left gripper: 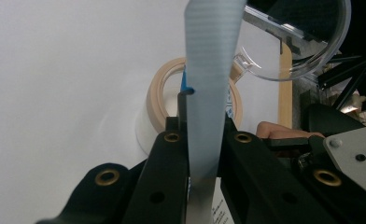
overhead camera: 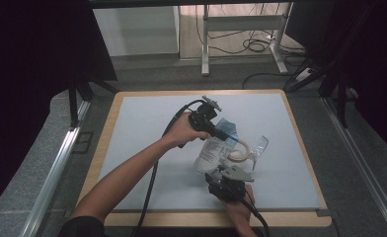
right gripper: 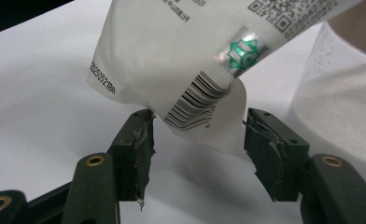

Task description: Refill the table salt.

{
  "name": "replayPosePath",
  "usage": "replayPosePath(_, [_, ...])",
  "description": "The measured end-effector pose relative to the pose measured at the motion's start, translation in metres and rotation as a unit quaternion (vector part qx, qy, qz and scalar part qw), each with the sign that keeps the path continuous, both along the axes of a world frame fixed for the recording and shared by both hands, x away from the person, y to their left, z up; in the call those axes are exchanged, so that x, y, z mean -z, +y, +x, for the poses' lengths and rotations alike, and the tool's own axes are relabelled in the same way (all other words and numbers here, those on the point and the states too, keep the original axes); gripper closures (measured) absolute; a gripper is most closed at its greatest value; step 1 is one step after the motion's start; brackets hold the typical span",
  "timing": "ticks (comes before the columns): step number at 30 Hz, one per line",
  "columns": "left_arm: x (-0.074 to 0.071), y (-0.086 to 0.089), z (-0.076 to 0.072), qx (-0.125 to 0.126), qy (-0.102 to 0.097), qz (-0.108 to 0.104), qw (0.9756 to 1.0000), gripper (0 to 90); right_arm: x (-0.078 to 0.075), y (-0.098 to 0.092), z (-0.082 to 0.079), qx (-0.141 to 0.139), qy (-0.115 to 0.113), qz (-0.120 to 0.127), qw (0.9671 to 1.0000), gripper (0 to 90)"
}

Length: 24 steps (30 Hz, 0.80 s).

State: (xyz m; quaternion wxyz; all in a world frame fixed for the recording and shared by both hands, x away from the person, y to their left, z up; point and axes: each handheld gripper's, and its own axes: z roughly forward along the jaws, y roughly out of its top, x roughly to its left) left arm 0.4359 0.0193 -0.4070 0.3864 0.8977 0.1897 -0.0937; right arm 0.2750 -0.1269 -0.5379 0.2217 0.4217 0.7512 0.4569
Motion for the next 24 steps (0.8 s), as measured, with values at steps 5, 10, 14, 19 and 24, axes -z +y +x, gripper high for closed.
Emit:
replayPosePath(5, [0.001, 0.002, 0.0, -0.006, 0.003, -0.006, 1.0, 89.4, 0.0, -0.001, 0.001, 0.001, 0.003, -0.001, 1.0, 43.0])
replayPosePath(10, [0.002, 0.005, -0.001, -0.008, 0.006, -0.015, 0.9998, 89.5, 0.001, -0.002, 0.002, -0.001, 0.006, -0.002, 1.0, 43.0])
replayPosePath(14, [0.001, 0.01, -0.002, -0.003, 0.008, -0.025, 0.9997, 89.5, 0.002, 0.0, 0.003, -0.009, 0.012, -0.005, 0.9999, 41.6])
replayPosePath(19, [0.001, 0.018, -0.003, -0.012, 0.01, -0.037, 0.9992, 89.5, 0.002, 0.002, 0.002, -0.012, 0.01, -0.01, 0.9998, 40.4])
replayPosePath(24, [0.0, 0.025, -0.004, -0.017, 0.005, -0.038, 0.9991, 89.6, 0.003, 0.001, 0.003, -0.015, 0.013, -0.005, 0.9998, 40.1])
